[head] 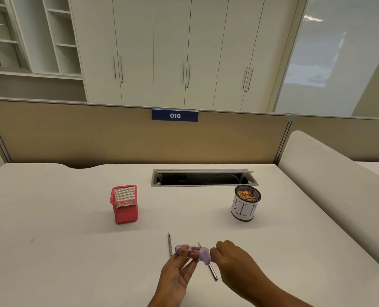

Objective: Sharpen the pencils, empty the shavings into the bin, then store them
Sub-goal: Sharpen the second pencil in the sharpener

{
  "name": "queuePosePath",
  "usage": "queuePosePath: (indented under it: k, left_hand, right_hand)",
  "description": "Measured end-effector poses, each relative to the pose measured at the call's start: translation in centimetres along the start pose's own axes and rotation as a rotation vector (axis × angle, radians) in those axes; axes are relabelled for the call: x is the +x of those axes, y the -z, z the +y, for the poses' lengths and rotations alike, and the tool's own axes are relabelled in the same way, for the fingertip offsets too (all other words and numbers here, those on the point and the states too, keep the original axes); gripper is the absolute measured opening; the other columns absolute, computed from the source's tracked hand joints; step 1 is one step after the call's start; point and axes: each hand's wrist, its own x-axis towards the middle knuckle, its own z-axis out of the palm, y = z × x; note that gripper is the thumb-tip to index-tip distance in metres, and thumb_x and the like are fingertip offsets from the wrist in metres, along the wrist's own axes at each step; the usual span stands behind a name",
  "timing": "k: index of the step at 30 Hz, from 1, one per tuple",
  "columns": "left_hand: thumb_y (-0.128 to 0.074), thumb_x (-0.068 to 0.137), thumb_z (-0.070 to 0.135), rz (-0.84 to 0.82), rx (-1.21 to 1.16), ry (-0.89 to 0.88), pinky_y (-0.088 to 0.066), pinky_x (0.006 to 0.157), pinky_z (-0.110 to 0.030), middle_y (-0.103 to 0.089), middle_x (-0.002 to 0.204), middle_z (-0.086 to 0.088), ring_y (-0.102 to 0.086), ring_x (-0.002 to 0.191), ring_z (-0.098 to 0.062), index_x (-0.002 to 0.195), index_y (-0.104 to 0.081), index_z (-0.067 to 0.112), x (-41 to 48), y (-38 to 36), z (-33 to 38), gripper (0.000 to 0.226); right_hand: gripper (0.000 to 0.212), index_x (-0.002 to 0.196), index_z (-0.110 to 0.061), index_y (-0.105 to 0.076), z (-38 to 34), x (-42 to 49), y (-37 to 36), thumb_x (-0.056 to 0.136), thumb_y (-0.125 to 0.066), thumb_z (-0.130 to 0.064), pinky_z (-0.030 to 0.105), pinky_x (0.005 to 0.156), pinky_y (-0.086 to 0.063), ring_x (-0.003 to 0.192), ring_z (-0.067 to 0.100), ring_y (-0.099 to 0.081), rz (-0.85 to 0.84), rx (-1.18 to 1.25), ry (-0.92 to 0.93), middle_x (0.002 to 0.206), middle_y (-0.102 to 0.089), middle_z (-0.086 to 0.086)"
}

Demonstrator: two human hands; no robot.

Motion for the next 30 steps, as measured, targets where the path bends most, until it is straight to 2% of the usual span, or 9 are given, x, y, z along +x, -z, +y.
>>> queuePosePath:
  k: [4, 8, 10, 12, 17, 20, 23, 26, 30]
  left_hand:
    - [-0.052, 0.089, 0.004, -0.002, 0.026, -0.004, -0.057, 0.047, -0.024, -0.072, 0.072, -0.018, -0.071, 0.058, -0.025, 0.085, -0.060, -0.004, -0.2, -0.1, -0.3, 0.012]
    - [-0.053, 0.089, 0.003, -0.014, 0.118, 0.008, -0.058, 0.050, -0.023, -0.072, 0.069, -0.013, -0.070, 0.052, -0.020, 0.086, -0.062, -0.001, -0.1, 0.3, -0.5, 0.010]
    - [-0.053, 0.088, 0.002, -0.021, 0.147, 0.024, -0.057, 0.048, -0.024, -0.072, 0.061, -0.010, -0.069, 0.050, -0.020, 0.084, -0.063, 0.000, 0.0, 0.3, -0.5, 0.011]
    - [-0.055, 0.087, 0.000, -0.009, 0.164, 0.026, -0.057, 0.046, -0.024, -0.072, 0.059, -0.010, -0.068, 0.048, -0.021, 0.081, -0.064, -0.001, 0.0, 0.4, -0.4, 0.010]
    - [-0.055, 0.087, 0.004, 0.048, 0.061, 0.006, -0.058, 0.048, -0.026, -0.068, 0.084, -0.020, -0.070, 0.052, -0.022, 0.083, -0.061, -0.006, 0.3, 0.8, -0.1, 0.012]
    - [-0.055, 0.088, 0.004, 0.061, 0.043, 0.023, -0.057, 0.045, -0.026, -0.066, 0.086, -0.019, -0.069, 0.050, -0.023, 0.083, -0.061, -0.006, 0.3, 0.7, -0.5, 0.012]
    - [-0.054, 0.089, 0.004, 0.060, 0.044, 0.030, -0.056, 0.043, -0.026, -0.070, 0.071, -0.017, -0.068, 0.047, -0.023, 0.081, -0.061, -0.005, 0.3, 0.8, -0.9, 0.013]
    - [-0.055, 0.088, 0.006, 0.032, 0.073, 0.040, -0.057, 0.046, -0.024, -0.073, 0.063, -0.014, -0.070, 0.052, -0.021, 0.084, -0.062, -0.004, 0.3, 1.0, -1.1, 0.013]
    - [-0.055, 0.088, 0.007, 0.001, 0.123, 0.062, -0.058, 0.050, -0.024, -0.074, 0.067, -0.013, -0.071, 0.056, -0.022, 0.087, -0.063, -0.001, 0.4, 1.4, -1.2, 0.011]
  right_hand:
    - [0.016, 0.053, -0.021, -0.063, -0.8, 0.1, 0.2, 0.052, -0.078, -0.016, 0.019, 0.035, -0.018, 0.039, 0.011, -0.047, -0.163, 0.093, -0.038, 0.049, -0.059, -0.002]
    - [0.040, 0.053, -0.013, -0.058, 0.8, 0.5, -0.3, 0.090, -0.042, -0.011, 0.015, 0.031, -0.018, 0.030, 0.007, -0.025, -0.632, 1.503, -0.877, 0.039, -0.036, -0.004]
    - [0.045, 0.057, -0.009, -0.058, 1.4, 0.4, -0.7, 0.095, -0.035, -0.011, 0.012, 0.027, -0.015, 0.029, 0.005, -0.021, -0.726, 1.713, -0.964, 0.039, -0.031, -0.004]
    - [0.043, 0.060, -0.010, -0.059, 1.6, 0.6, -0.6, 0.096, -0.036, -0.014, 0.012, 0.031, -0.017, 0.032, 0.005, -0.024, -0.703, 1.606, -0.894, 0.042, -0.038, -0.004]
    - [0.021, 0.100, -0.016, -0.056, -0.3, -0.2, -0.4, 0.086, -0.057, -0.032, 0.020, 0.057, -0.036, 0.072, 0.014, -0.053, -0.242, 0.481, -0.239, 0.086, -0.063, 0.000]
    - [0.035, 0.061, -0.020, -0.064, -0.4, -0.7, -0.9, 0.035, -0.087, -0.026, 0.017, 0.037, -0.035, 0.045, 0.007, -0.055, -0.047, -0.008, -0.012, 0.052, -0.060, -0.006]
    - [0.033, 0.061, -0.022, -0.062, -1.0, -0.5, -0.6, 0.033, -0.080, -0.017, 0.020, 0.034, -0.027, 0.038, 0.008, -0.053, -0.074, -0.077, -0.001, 0.047, -0.059, -0.003]
    - [0.020, 0.068, -0.011, -0.067, -1.2, 0.2, 0.0, 0.084, -0.057, -0.016, 0.024, 0.056, -0.030, 0.056, 0.015, -0.052, -0.349, 0.533, -0.340, 0.066, -0.064, 0.007]
    - [0.046, 0.050, -0.008, -0.058, 0.5, -0.1, -0.6, 0.093, -0.040, -0.010, 0.014, 0.029, -0.016, 0.029, 0.006, -0.022, -0.680, 1.630, -0.980, 0.039, -0.033, -0.004]
